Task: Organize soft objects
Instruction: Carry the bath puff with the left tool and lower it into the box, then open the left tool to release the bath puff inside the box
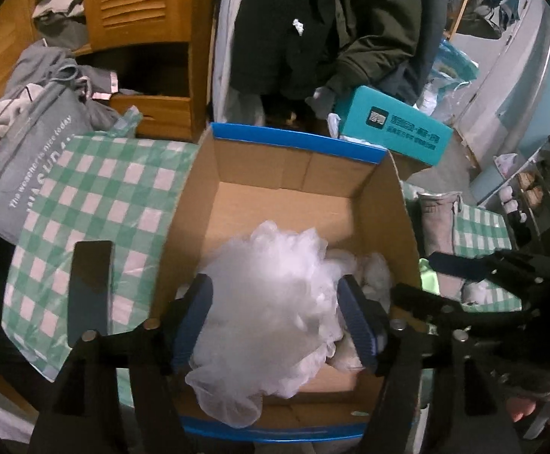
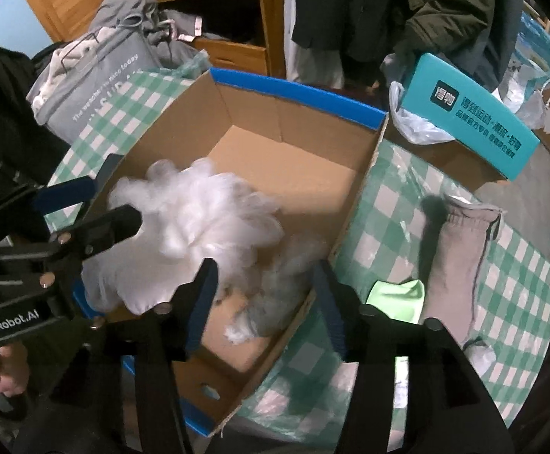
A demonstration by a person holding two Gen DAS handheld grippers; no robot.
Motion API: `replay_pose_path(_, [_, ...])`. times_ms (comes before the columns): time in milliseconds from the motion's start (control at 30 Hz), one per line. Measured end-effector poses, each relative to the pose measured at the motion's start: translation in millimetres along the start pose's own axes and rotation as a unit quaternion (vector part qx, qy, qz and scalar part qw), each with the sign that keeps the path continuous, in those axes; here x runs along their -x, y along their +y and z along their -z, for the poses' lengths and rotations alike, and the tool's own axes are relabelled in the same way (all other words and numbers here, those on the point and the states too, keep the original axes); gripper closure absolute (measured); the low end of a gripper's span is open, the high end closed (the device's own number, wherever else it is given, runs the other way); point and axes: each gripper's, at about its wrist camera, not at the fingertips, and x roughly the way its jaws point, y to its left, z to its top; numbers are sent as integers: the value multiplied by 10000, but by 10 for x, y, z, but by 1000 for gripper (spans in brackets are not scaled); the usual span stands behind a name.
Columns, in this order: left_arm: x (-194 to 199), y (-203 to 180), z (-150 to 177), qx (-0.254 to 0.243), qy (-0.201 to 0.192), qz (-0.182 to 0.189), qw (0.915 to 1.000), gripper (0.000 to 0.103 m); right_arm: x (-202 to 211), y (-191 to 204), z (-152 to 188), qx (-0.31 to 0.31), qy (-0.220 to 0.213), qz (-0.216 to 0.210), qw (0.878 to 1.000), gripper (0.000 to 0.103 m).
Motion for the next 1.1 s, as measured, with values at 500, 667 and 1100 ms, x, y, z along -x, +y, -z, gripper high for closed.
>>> replay_pose_path(500, [181, -224, 33, -439, -174, -215, 9987, 21, 253, -249, 96, -263, -279, 148, 9992, 39])
replay_pose_path(667, [243, -327, 37, -540, -241, -196, 9981, 17, 317, -331, 166, -312, -326, 159, 9989, 39])
replay_pose_path(1100, [227, -672, 57, -880, -229, -223, 9956, 17, 494, -595, 388, -527, -433, 270, 9973, 38])
